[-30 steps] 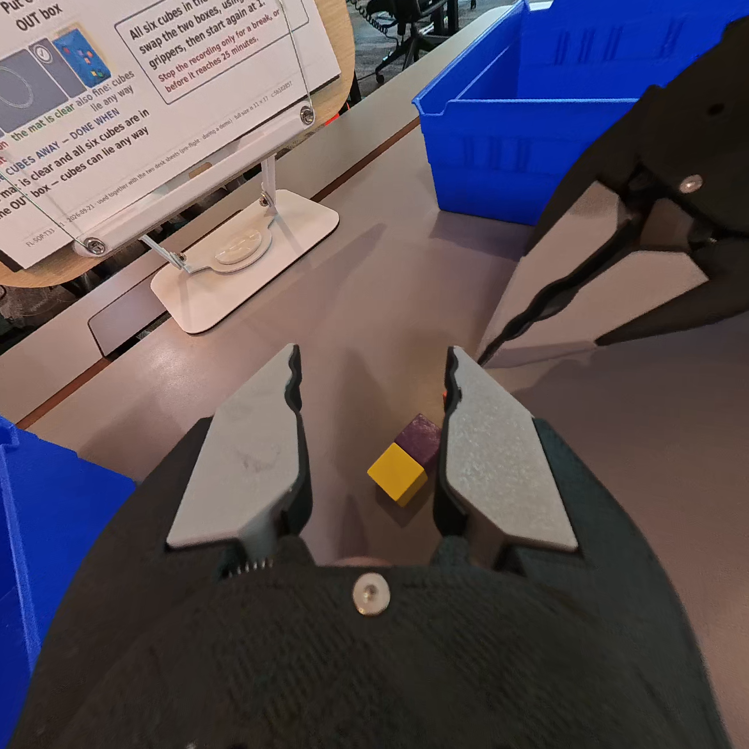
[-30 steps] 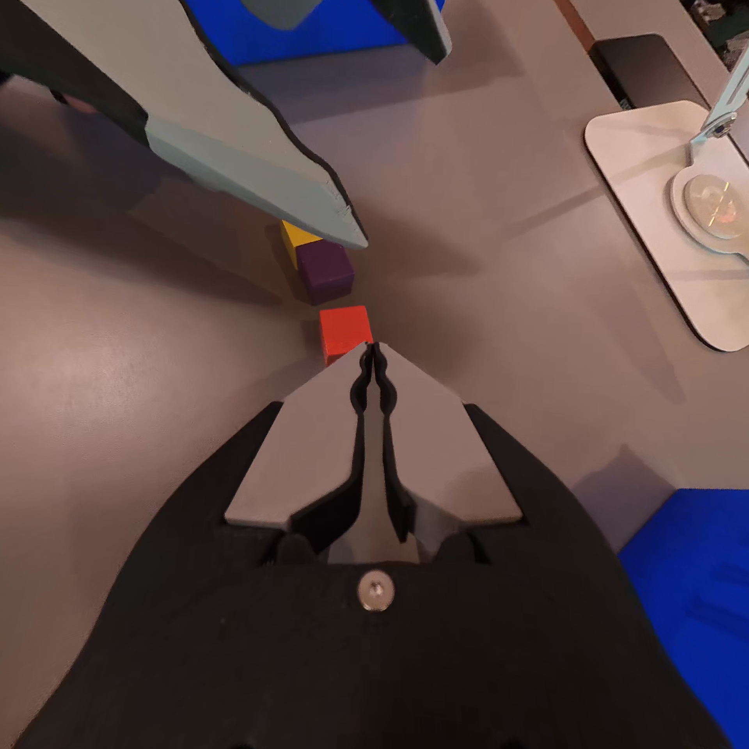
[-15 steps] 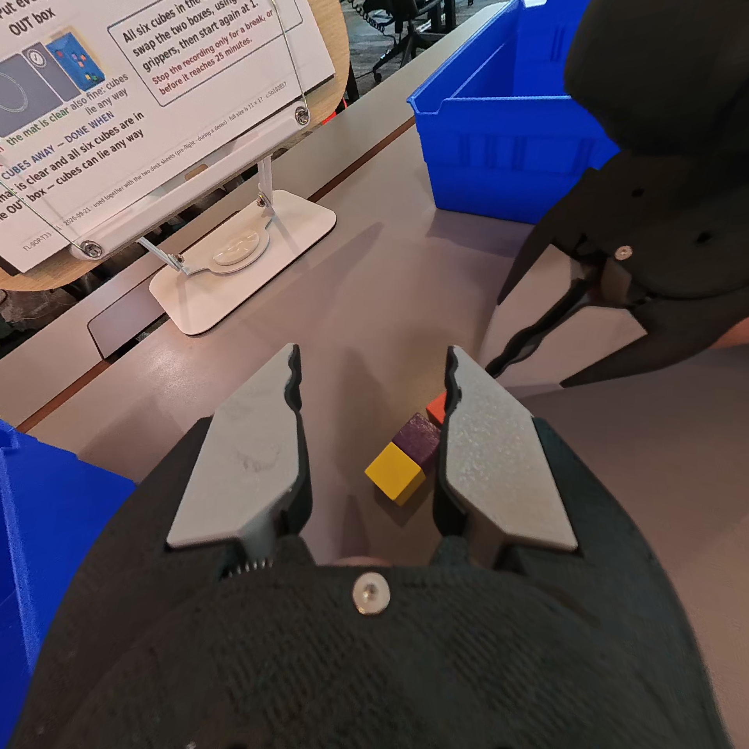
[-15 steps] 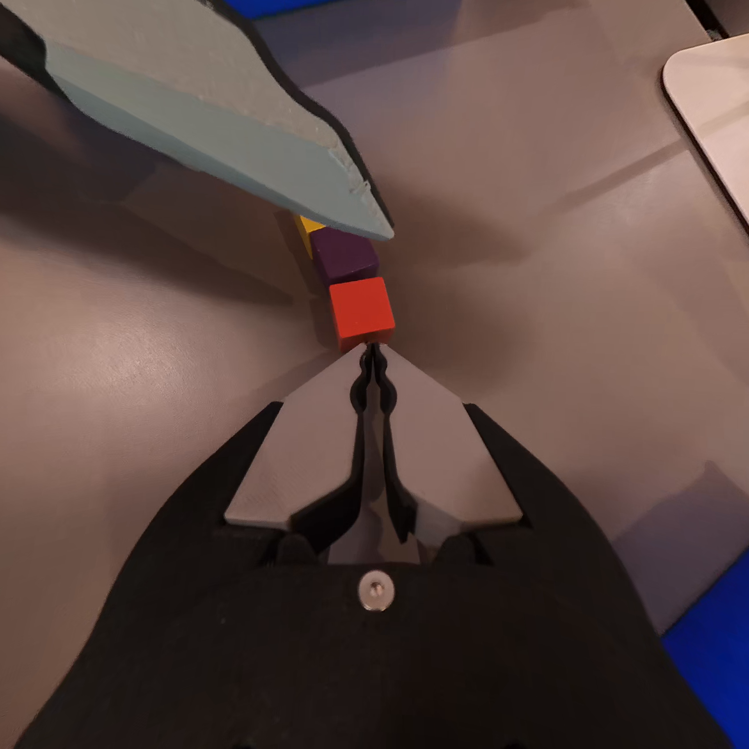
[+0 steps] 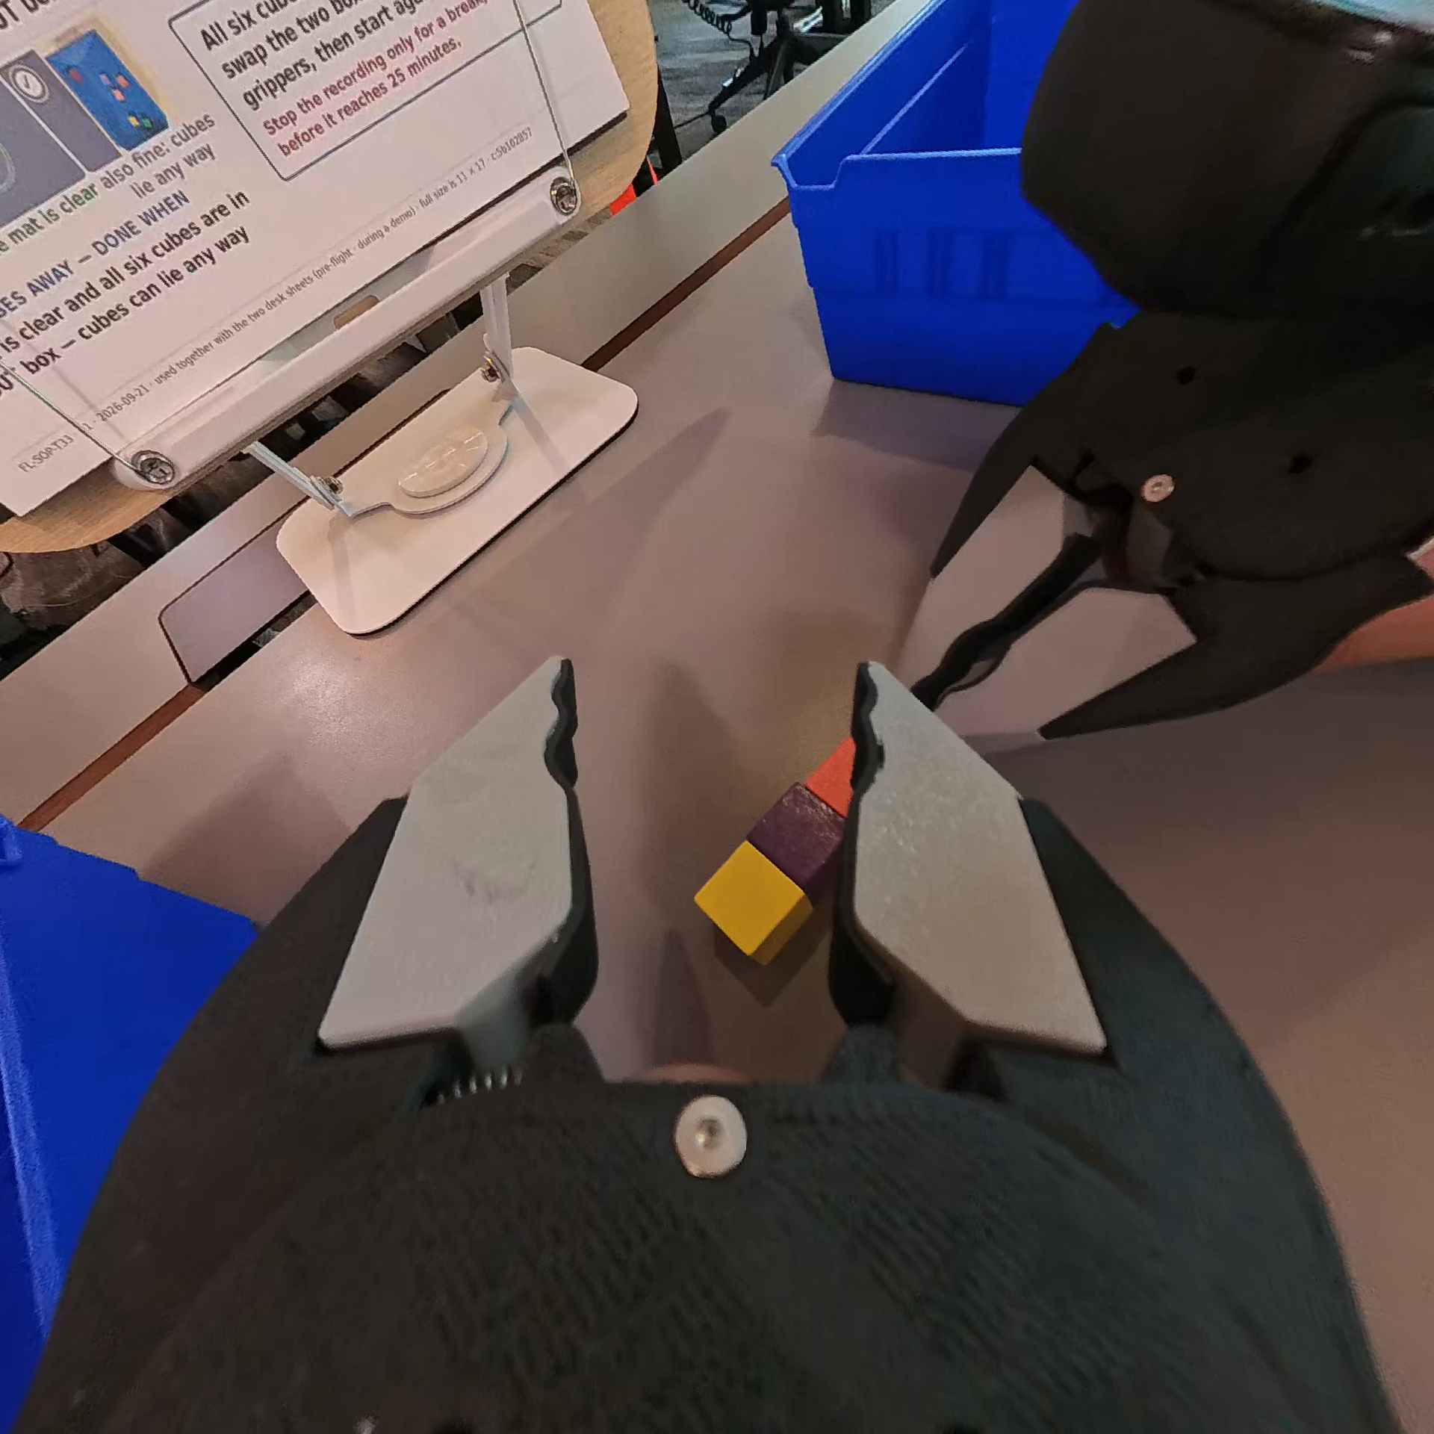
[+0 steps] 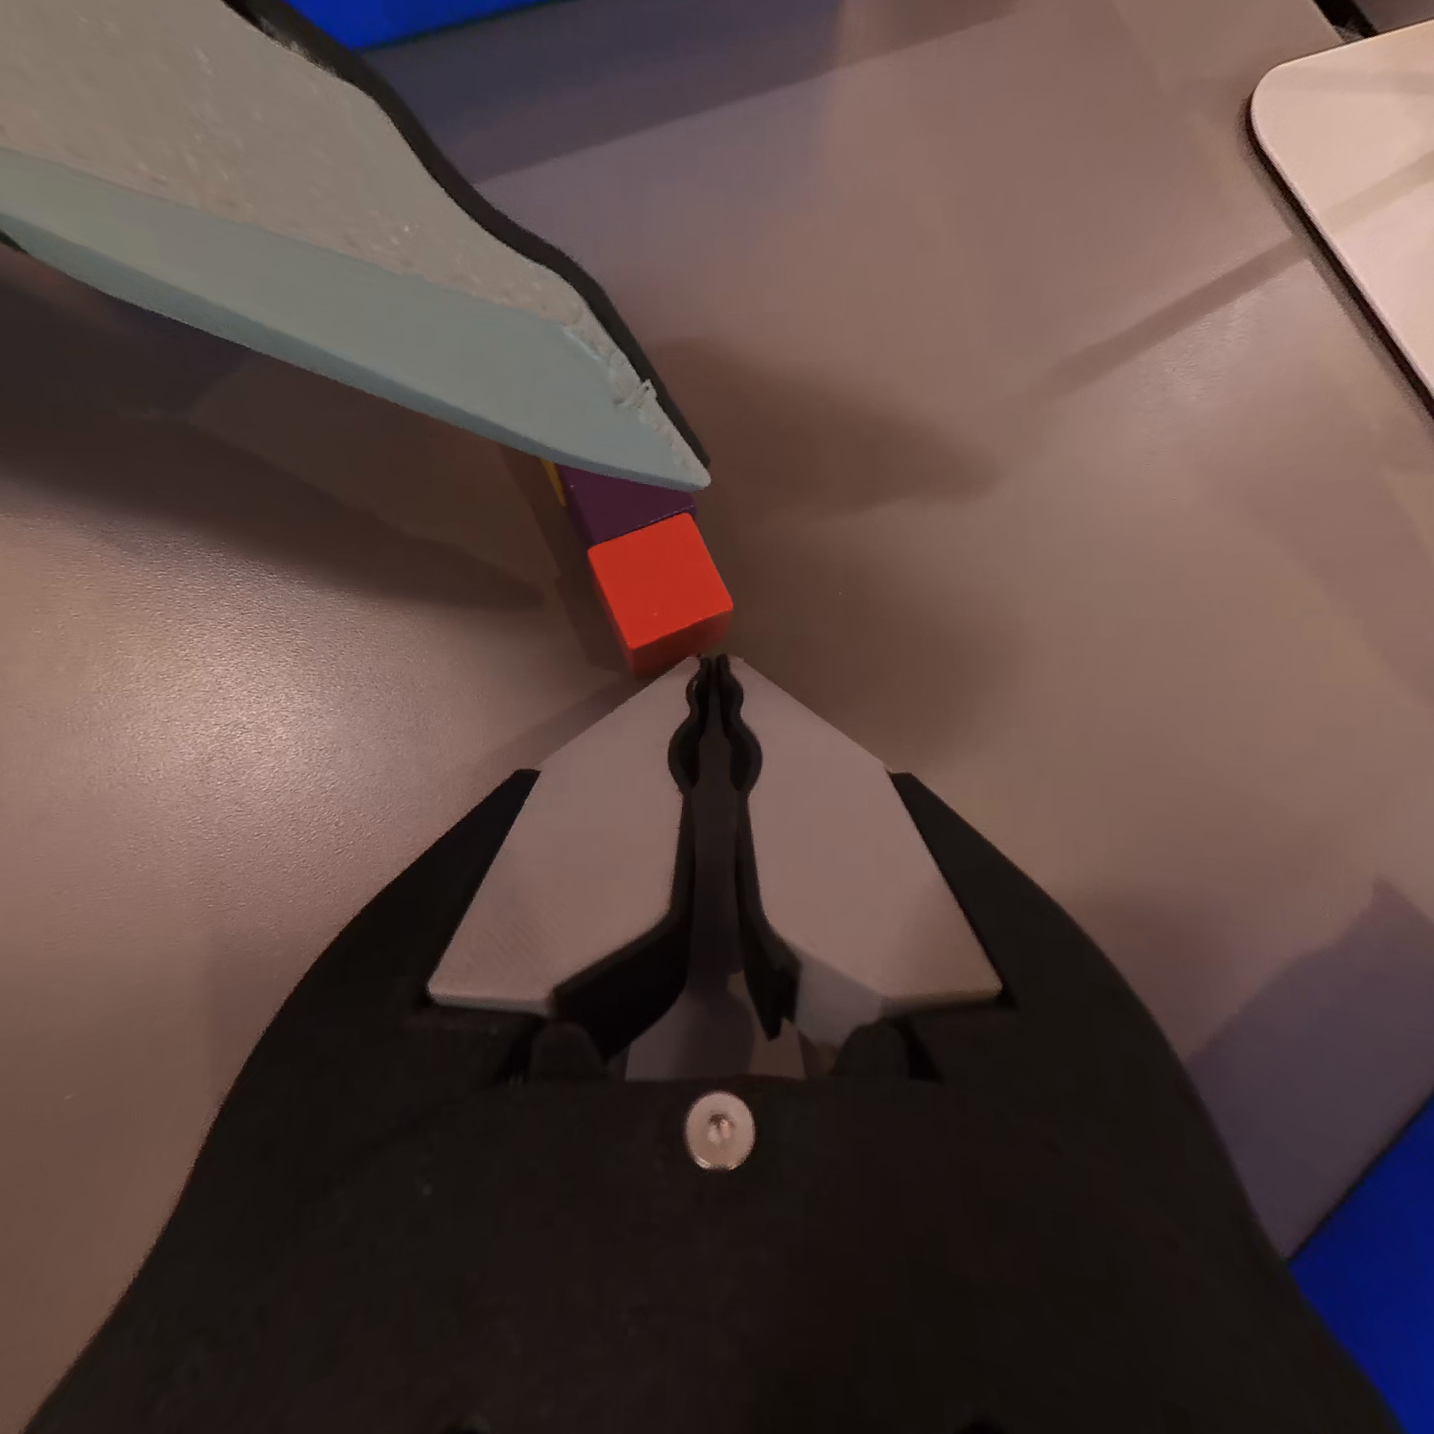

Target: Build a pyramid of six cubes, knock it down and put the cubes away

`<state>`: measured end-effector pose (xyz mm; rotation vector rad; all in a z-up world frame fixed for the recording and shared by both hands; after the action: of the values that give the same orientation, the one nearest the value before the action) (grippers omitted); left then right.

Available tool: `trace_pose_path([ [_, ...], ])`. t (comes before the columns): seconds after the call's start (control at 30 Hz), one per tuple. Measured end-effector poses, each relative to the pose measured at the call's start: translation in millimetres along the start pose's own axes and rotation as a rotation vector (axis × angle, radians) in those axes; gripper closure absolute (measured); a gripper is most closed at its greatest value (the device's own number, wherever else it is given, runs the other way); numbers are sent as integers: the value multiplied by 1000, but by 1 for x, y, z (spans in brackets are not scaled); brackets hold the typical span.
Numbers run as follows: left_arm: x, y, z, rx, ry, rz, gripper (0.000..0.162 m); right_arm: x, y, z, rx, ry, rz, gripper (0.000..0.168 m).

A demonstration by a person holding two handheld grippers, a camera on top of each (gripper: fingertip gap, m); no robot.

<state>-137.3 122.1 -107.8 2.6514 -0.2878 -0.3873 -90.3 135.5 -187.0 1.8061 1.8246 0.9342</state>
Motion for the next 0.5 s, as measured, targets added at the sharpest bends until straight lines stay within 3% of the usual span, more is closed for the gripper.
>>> trace_pose_path([
  [0.5,3,0,0,9,-7,13,92,39,9,-4,85,-109,171,150],
])
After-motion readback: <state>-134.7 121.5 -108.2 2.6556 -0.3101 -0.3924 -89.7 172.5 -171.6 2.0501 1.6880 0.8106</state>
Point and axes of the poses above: each gripper's, where its closed fingertips meet, y back along the fingers, z out of its underside, x = y × z across the jaws, the point moved 2 cm from there along y, back along the fingers, and after that the axes turned 5 degrees about z, right-handed, at the moved point
